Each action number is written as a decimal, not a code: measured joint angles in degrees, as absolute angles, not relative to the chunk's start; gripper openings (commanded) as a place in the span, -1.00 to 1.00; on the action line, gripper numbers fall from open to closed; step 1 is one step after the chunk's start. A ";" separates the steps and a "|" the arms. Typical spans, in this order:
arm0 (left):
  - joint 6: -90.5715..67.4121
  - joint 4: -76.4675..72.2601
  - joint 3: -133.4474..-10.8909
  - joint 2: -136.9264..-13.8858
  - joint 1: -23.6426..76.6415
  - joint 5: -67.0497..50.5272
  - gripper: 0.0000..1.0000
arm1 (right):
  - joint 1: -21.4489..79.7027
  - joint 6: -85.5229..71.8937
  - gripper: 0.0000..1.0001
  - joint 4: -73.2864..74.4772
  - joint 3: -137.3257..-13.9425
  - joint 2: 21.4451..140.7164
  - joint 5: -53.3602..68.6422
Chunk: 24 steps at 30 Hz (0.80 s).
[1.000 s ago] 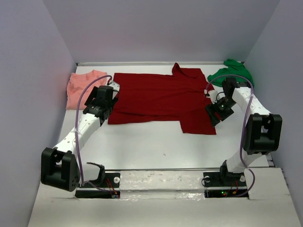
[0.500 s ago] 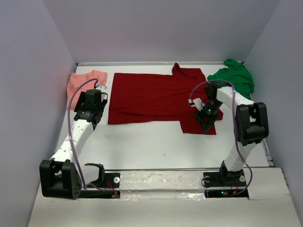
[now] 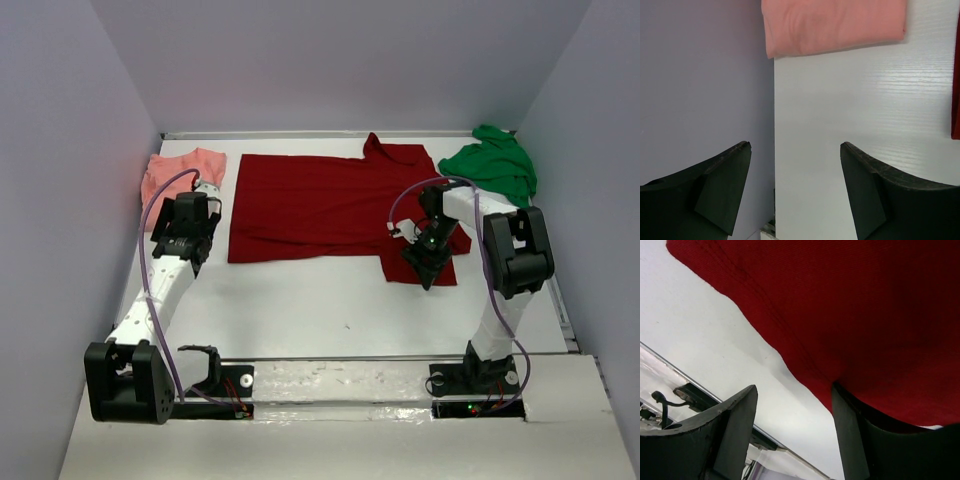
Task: Fold and stack the t-shirts
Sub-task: Fold the tshirt
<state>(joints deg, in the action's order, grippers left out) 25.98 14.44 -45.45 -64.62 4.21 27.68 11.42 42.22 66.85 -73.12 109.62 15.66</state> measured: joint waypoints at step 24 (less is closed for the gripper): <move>26.13 14.39 -44.49 -62.78 3.64 28.53 0.68 | 13.06 37.63 -0.66 66.15 -77.73 115.02 10.35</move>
<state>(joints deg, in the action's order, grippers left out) 26.13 14.39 -44.49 -62.78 3.64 28.53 13.06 37.63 66.15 -77.73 115.02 10.35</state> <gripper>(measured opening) 0.844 0.253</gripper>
